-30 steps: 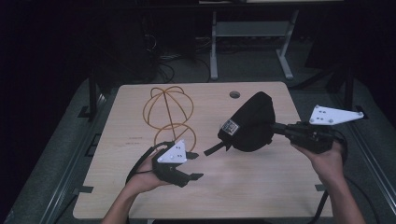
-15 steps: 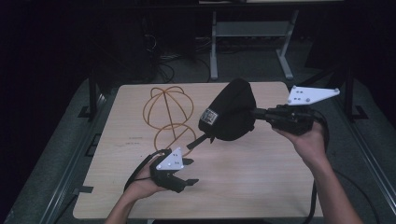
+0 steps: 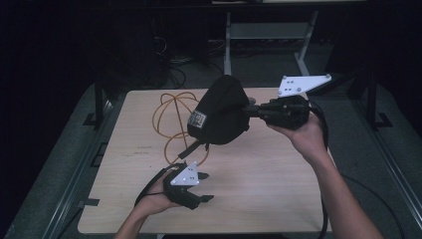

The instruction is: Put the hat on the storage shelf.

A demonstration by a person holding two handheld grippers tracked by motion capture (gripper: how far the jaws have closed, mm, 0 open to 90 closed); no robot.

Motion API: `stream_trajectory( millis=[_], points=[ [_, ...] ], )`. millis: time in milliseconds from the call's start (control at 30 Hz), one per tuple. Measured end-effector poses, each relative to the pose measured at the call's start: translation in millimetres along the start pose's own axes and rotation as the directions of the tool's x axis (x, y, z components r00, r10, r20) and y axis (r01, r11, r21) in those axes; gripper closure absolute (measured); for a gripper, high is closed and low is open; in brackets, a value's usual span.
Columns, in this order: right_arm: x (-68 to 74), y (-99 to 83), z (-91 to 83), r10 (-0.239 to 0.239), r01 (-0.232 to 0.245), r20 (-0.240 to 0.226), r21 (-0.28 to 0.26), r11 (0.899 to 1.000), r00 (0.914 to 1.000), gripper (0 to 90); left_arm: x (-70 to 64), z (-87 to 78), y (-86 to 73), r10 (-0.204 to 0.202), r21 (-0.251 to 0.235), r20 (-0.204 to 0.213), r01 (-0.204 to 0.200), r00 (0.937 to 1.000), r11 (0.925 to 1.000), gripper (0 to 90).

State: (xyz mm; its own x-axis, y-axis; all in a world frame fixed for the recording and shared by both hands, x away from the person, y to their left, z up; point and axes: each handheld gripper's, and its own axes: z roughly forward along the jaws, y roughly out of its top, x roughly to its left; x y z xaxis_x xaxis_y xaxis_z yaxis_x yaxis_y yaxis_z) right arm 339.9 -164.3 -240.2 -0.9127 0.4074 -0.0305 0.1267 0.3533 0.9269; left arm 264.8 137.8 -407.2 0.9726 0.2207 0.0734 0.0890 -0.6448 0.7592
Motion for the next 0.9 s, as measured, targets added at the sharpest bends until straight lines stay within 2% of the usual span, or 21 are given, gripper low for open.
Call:
stream_trajectory(
  millis=[133, 300, 433, 633, 767, 900],
  points=[
    [-0.2, 7.9, 7.0, -0.009, 0.009, -0.016, 0.002, 1.000, 0.9998, 89.9, 0.6, 0.7, 0.5, -0.002, 0.002, 0.002, 0.002, 1.0000, 1.0000, 34.8],
    [-1.0, 26.4, 24.2, -0.028, 0.029, -0.039, 0.017, 0.999, 0.9988, 89.9, 0.3, 1.9, 1.4, 0.018, 0.011, 0.007, -0.018, 0.9998, 0.9998, 34.8],
    [-1.9, 38.4, 39.1, -0.041, 0.042, -0.058, 0.018, 0.999, 0.9975, 89.9, -1.1, 1.8, 1.1, 0.015, -0.001, 0.010, -0.015, 0.9998, 0.9999, 34.8],
    [-3.0, 57.4, 66.5, -0.050, 0.054, -0.072, 0.051, 0.997, 0.9962, 90.0, -5.8, 8.2, -0.6, 0.023, 0.010, 0.024, -0.023, 0.9994, 0.9997, 34.8],
    [-5.3, 72.3, 85.5, -0.054, 0.060, -0.082, 0.074, 0.995, 0.9952, 89.9, -7.8, 10.7, -0.5, 0.048, 0.035, 0.034, -0.049, 0.9983, 0.9982, 34.8],
    [-8.2, 81.0, 102.9, -0.053, 0.062, -0.094, 0.097, 0.993, 0.9941, 89.9, -8.0, 10.3, 0.1, 0.042, 0.031, 0.034, -0.043, 0.9985, 0.9986, 34.8]
  ],
)
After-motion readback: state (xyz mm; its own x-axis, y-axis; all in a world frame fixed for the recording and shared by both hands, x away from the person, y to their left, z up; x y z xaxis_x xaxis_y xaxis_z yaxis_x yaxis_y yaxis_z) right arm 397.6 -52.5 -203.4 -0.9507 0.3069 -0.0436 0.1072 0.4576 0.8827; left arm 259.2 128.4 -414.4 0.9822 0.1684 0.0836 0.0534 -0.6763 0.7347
